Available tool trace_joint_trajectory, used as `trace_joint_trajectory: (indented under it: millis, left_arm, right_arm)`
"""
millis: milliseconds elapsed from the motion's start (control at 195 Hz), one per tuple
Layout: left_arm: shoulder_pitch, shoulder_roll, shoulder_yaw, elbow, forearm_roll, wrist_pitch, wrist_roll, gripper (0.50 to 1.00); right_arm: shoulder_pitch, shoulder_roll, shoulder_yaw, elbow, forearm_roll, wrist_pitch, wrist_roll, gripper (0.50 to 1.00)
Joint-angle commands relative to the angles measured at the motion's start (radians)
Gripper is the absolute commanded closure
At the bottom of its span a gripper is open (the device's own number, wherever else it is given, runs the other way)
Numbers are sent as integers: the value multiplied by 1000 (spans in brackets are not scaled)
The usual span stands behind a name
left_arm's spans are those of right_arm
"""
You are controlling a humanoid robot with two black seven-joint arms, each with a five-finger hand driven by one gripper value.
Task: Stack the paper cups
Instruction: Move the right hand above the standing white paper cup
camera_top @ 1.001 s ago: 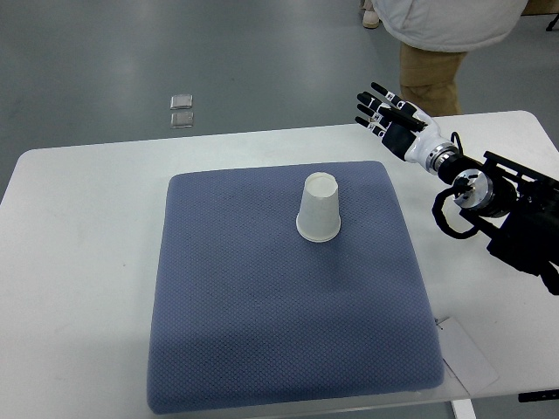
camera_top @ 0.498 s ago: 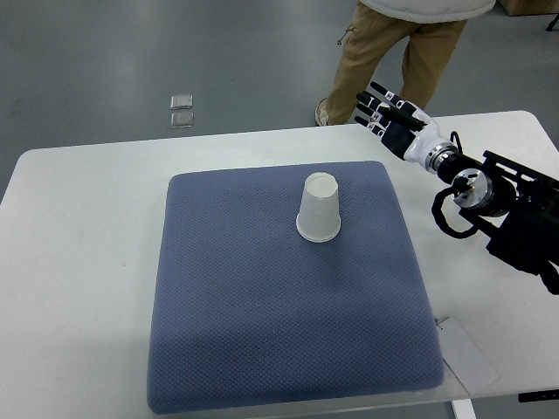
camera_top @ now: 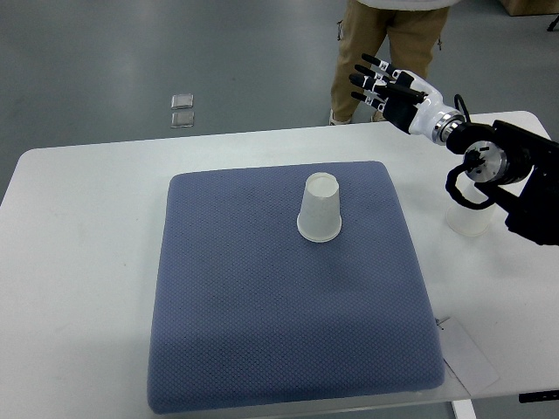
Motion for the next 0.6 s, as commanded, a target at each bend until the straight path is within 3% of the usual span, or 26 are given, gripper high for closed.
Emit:
trace_joint_trajectory:
  millis: [0,277,375,595]
  left_arm:
    - [0,0,0,-2,0,0,0,500]
    - [0,0,1,1,0,0,0,500]
    - [0,0,1,1,2,0,0,500]
    - [-1,0,1,0,0,0,0,500]
  right_arm:
    - [112,-54,-192,20,-4,6,-6,587]
    - [487,-188,-728,115,-82,75,-69,587]
    - [582,-183,-869,122,-240,94,-105,587]
    - [852,-177,-1085,250,-630,241,-144,585]
